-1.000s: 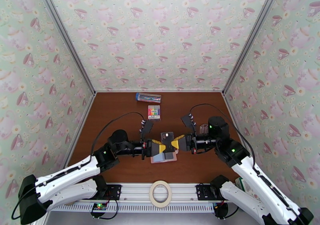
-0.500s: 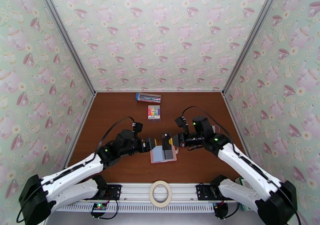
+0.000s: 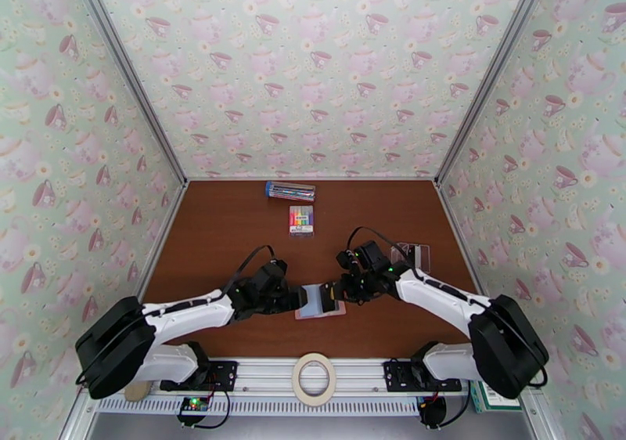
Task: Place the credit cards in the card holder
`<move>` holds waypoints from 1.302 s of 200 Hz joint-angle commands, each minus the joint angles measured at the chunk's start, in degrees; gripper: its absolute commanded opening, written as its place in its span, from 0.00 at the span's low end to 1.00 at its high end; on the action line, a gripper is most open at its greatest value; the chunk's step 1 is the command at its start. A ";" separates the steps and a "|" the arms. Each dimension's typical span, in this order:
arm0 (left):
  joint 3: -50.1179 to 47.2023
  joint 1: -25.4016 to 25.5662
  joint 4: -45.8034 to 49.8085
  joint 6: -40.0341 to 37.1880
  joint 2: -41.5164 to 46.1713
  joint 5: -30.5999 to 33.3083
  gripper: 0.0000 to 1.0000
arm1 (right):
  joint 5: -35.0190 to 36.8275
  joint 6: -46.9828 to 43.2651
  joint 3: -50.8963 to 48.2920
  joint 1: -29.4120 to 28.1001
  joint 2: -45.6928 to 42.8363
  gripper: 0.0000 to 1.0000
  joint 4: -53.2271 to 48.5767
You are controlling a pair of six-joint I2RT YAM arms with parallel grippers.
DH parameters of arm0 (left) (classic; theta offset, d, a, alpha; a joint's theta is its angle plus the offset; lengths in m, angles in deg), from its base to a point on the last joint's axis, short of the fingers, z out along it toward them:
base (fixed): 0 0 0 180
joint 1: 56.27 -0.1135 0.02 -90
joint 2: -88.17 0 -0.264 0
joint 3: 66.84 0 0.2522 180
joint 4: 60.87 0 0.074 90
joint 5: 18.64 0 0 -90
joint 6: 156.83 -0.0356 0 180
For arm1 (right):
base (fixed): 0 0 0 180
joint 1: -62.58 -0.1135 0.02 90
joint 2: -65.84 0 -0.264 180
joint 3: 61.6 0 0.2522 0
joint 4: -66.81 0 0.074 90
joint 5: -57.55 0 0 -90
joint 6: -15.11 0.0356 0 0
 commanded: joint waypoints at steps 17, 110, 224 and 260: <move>2.15 0.75 -2.07 -0.02 -2.64 -0.22 0.73 | 0.76 1.50 0.15 -0.56 2.77 0.00 3.75; 3.94 1.28 -1.46 -0.72 -4.65 -0.43 0.72 | -0.11 1.69 -0.20 -0.53 3.13 0.00 4.50; 4.47 1.54 -1.82 -0.46 -7.26 -0.99 0.71 | -0.65 2.24 -0.64 -1.17 6.01 0.00 6.39; 4.64 1.72 -1.98 -0.36 -7.98 -0.95 0.71 | -0.86 2.69 -0.47 -1.44 6.79 0.00 6.86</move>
